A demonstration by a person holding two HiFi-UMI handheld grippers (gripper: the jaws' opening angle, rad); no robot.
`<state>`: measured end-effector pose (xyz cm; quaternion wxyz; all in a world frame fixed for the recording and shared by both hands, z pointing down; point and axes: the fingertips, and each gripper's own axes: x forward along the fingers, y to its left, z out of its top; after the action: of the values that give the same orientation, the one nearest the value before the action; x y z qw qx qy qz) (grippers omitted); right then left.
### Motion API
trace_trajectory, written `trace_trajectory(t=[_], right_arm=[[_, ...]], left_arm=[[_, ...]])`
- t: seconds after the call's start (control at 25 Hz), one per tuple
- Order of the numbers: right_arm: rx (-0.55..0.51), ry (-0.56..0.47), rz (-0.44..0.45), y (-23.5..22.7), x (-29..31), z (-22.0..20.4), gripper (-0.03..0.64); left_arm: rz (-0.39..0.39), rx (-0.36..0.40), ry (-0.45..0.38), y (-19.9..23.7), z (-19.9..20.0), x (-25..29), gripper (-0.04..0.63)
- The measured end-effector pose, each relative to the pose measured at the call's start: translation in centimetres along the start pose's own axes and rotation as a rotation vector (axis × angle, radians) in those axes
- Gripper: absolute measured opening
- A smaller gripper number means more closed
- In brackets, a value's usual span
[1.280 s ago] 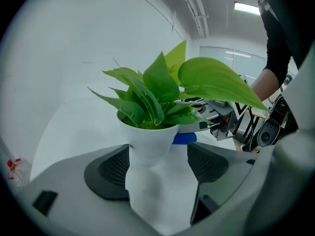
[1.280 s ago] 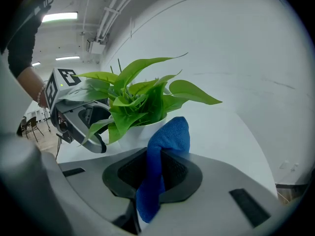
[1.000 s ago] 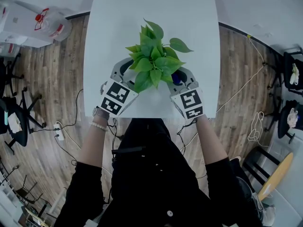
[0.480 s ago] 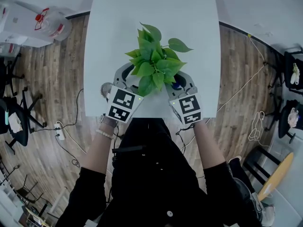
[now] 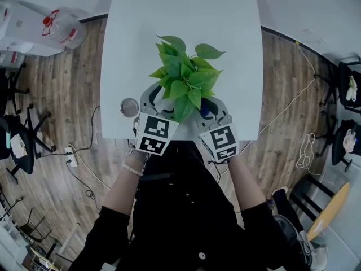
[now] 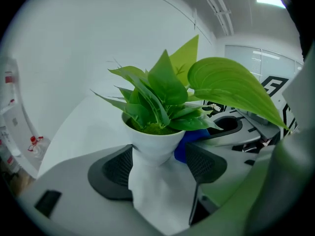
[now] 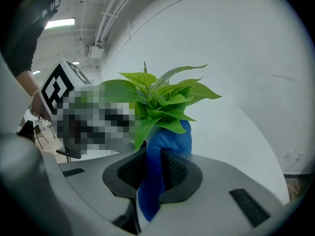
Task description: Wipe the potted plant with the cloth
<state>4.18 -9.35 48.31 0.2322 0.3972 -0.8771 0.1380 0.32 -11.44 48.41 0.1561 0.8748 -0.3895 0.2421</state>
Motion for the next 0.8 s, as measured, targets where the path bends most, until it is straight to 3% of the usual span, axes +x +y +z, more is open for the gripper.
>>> trace_trajectory(t=[0.24,0.64,0.8], right_arm=[[0.014,0.005,-0.017,-0.9,0.0,-0.3,0.084],[-0.012,0.005,-0.049,-4.0,1.6,0.9,0.084],[-0.025,0.013,-0.056,-4.9,2.2,1.4,0.084]], left_arm=[[-0.078,0.001,-0.007,-0.3,-0.2,-0.4,0.341],[-0.166,0.114,0.027,2.1,-1.4,-0.3,0.345],[-0.206,0.125,-0.003,2.2,-0.1,0.4,0.36]])
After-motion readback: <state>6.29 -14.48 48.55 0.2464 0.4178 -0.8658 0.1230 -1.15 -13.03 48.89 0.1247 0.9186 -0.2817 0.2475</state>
